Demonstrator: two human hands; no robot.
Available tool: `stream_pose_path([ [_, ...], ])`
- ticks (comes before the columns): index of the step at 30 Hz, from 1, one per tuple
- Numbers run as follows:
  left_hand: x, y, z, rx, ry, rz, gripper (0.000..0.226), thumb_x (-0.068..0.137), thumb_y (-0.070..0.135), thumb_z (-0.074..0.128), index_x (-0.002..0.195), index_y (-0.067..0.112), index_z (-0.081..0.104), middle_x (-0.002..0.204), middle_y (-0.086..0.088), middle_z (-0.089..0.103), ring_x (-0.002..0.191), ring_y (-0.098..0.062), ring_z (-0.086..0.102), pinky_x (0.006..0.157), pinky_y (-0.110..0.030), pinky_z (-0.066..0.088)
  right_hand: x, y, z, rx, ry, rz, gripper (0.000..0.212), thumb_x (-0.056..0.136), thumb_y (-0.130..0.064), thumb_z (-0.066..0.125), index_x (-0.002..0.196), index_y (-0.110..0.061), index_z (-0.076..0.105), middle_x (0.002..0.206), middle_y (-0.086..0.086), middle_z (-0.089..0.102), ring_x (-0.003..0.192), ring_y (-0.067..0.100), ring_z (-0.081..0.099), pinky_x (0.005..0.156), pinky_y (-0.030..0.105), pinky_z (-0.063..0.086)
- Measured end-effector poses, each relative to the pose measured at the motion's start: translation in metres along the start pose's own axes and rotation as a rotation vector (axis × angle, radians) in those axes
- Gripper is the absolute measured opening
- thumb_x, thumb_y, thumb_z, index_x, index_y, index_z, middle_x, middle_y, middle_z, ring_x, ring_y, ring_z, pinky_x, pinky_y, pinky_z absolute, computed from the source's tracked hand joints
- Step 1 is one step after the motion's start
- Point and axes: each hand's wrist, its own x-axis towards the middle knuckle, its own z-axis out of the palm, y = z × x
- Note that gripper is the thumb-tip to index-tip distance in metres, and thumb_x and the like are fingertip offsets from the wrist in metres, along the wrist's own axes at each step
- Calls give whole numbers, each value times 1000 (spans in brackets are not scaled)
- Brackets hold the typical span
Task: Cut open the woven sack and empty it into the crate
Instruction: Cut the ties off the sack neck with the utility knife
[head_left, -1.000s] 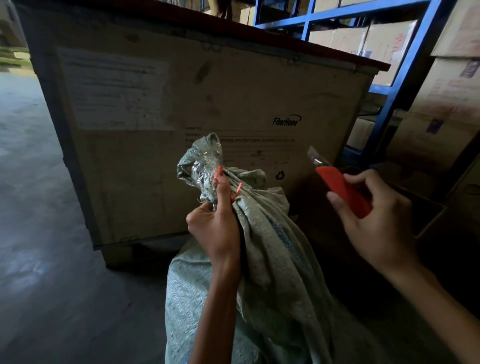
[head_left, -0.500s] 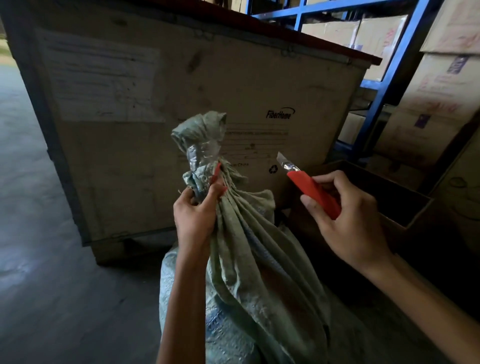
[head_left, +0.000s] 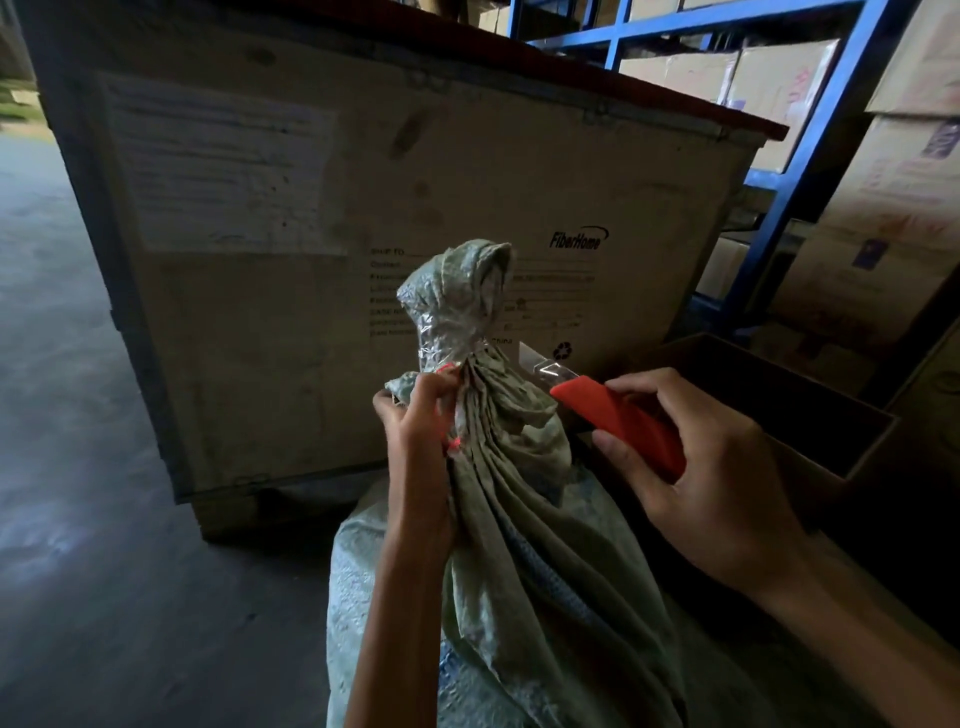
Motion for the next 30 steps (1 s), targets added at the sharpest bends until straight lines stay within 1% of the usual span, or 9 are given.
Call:
stream_pose_path([
  [3, -1, -1, 0, 91, -22, 1, 79, 67, 47, 77, 131, 9, 50, 100, -3, 68, 91, -19, 72, 89, -50, 59, 0, -2, -3, -36, 5, -19, 39, 87, -42, 67, 120, -22, 61, 113, -11, 64, 97, 5, 63, 77, 23, 55],
  [7, -2, 0, 0, 122, -86, -38, 64, 75, 58, 72, 114, 7, 70, 115, -22, 71, 110, -43, 67, 104, -69, 44, -1, -2, -4, -73, -21, -40, 42, 87, -44, 66, 122, -22, 61, 116, -9, 64, 100, 7, 63, 75, 30, 58],
  [15, -9, 0, 5, 92, -144, -39, 49, 77, 56, 70, 96, 12, 77, 100, -21, 67, 93, -36, 61, 94, -64, 48, -2, -2, -5, -57, -70, -44, 42, 88, -47, 64, 123, -25, 60, 114, -12, 63, 99, 5, 63, 78, 30, 57],
  [18, -11, 0, 5, 56, -133, 35, 32, 85, 48, 63, 87, 19, 77, 94, -14, 67, 90, -31, 62, 84, -45, 50, -2, -3, -8, -37, -69, -38, 44, 87, -50, 63, 123, -24, 62, 113, -12, 64, 98, 5, 64, 78, 30, 57],
  [21, -13, -1, 6, -37, -144, 68, 46, 101, 25, 39, 65, 22, 67, 60, 4, 61, 55, -11, 59, 53, -20, 49, -3, -3, -11, -28, -65, -35, 46, 87, -53, 62, 123, -24, 63, 114, -12, 65, 99, 5, 64, 77, 30, 58],
  [23, -16, -1, 6, -75, -161, 82, 35, 102, 24, 36, 72, 18, 55, 52, 8, 54, 45, -7, 50, 43, -18, 43, -3, -3, -12, -34, -60, -36, 46, 87, -54, 61, 122, -24, 63, 114, -12, 65, 99, 5, 64, 77, 30, 57],
  [25, -15, -2, 8, -99, -169, 95, 23, 91, 37, 49, 81, 16, 54, 61, 5, 56, 54, -9, 54, 51, -22, 46, -3, -4, -11, -26, -58, -40, 46, 87, -53, 60, 121, -23, 63, 113, -11, 65, 98, 5, 64, 76, 29, 57],
  [28, -15, 0, 10, -129, -182, 141, 36, 75, 46, 60, 95, 16, 61, 84, -3, 60, 79, -19, 56, 75, -36, 44, -4, -4, -11, 23, -78, -49, 44, 87, -52, 62, 118, -20, 64, 113, -11, 66, 98, 5, 65, 76, 29, 57],
  [30, -19, 4, 14, -138, -175, 152, 31, 78, 44, 60, 93, 17, 62, 84, -4, 58, 79, -20, 55, 74, -36, 44, -5, -5, -11, 41, -87, -50, 43, 88, -51, 63, 117, -21, 64, 113, -11, 67, 99, 5, 65, 76, 30, 57],
])
